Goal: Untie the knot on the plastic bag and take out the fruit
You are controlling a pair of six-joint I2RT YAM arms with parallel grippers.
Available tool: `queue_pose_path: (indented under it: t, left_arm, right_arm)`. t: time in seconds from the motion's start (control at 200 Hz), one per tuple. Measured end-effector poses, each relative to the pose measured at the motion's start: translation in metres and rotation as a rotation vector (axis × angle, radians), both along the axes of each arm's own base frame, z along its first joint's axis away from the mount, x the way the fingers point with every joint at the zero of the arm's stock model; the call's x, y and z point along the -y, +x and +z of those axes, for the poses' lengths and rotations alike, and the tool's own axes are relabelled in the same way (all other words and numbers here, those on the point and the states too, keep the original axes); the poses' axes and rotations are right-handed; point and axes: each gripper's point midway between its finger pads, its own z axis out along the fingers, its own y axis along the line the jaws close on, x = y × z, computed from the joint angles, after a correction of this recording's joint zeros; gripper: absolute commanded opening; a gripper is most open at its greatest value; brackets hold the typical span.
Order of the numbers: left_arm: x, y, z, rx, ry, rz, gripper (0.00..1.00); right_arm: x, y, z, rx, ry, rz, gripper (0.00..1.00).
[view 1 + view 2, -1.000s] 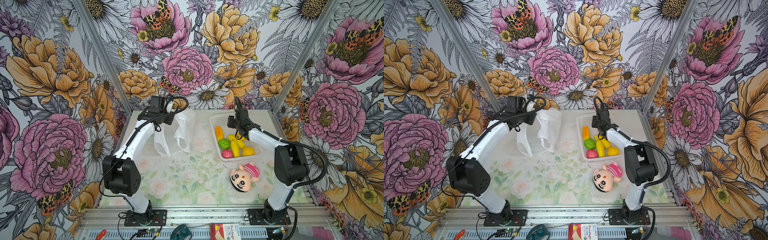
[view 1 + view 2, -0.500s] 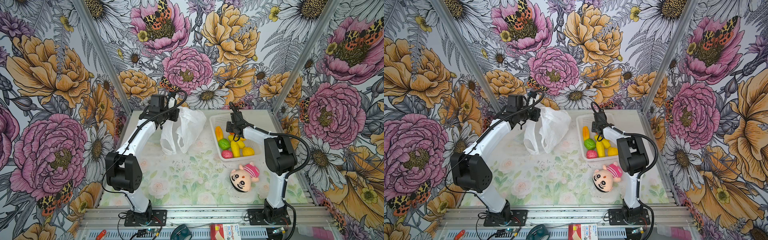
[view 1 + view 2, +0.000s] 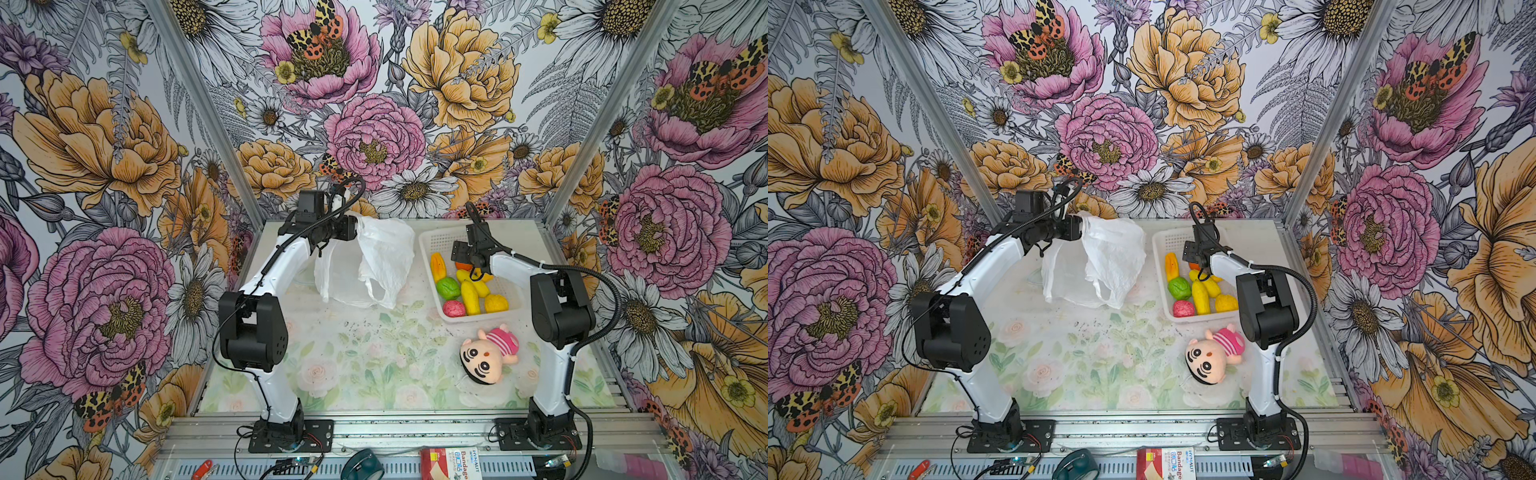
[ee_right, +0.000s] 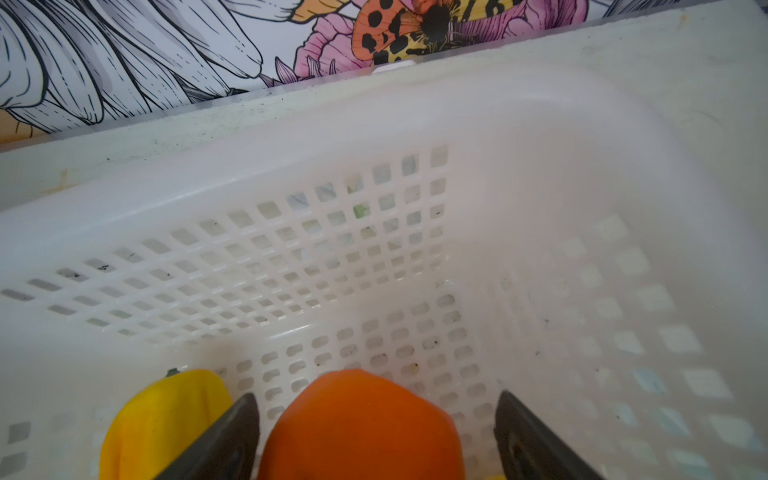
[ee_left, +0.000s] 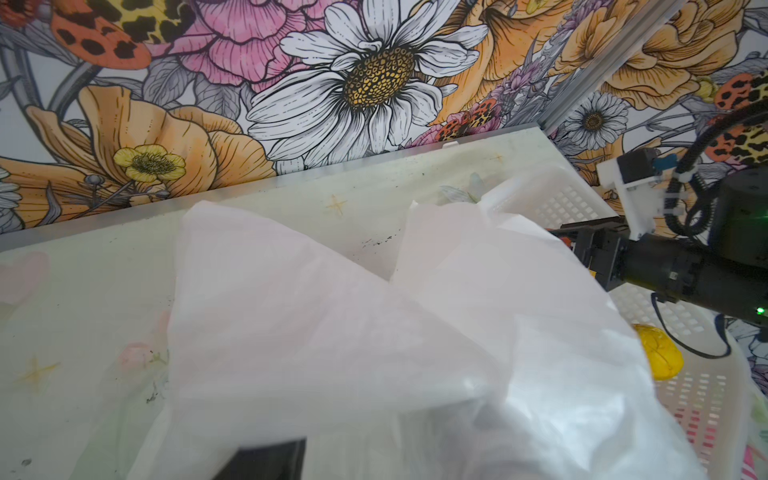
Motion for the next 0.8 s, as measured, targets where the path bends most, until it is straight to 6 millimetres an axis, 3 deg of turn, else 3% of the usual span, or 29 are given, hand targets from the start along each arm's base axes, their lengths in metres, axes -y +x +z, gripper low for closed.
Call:
queue_pose_path:
  t: [0.115,0.205,0.4,0.55,0.686,0.801]
  left_arm:
    - [0.012,-0.009,0.006,0.012,-0.006,-0.035,0.99]
    - [0.013,-0.023,0.019,0.043,-0.004,-0.052,0.99]
    - [0.003,-0.064,0.069,0.240,0.015,-0.075,0.99]
    - [-0.010,-0.098,0.094,0.439,0.045,-0.050,0.99]
    - [-0.036,-0.107,0.089,0.532,0.074,0.103,0.99]
    - [-0.073,-0.101,0.071,0.493,0.045,0.337,0.99]
  right_arm:
    - [0.002,-0.009,0.012,0.007,0.010,-0.003,0.97]
    - [0.006,-0.024,0.037,0.037,0.022,-0.014,0.98]
    - [0.026,-0.065,0.128,0.214,0.069,-0.069,0.99]
    - [0.064,-0.103,0.187,0.367,0.095,-0.193,0.99]
    - [0.098,-0.132,0.209,0.447,0.069,-0.285,0.99]
    - [0.137,-0.153,0.204,0.459,0.047,-0.375,0.99]
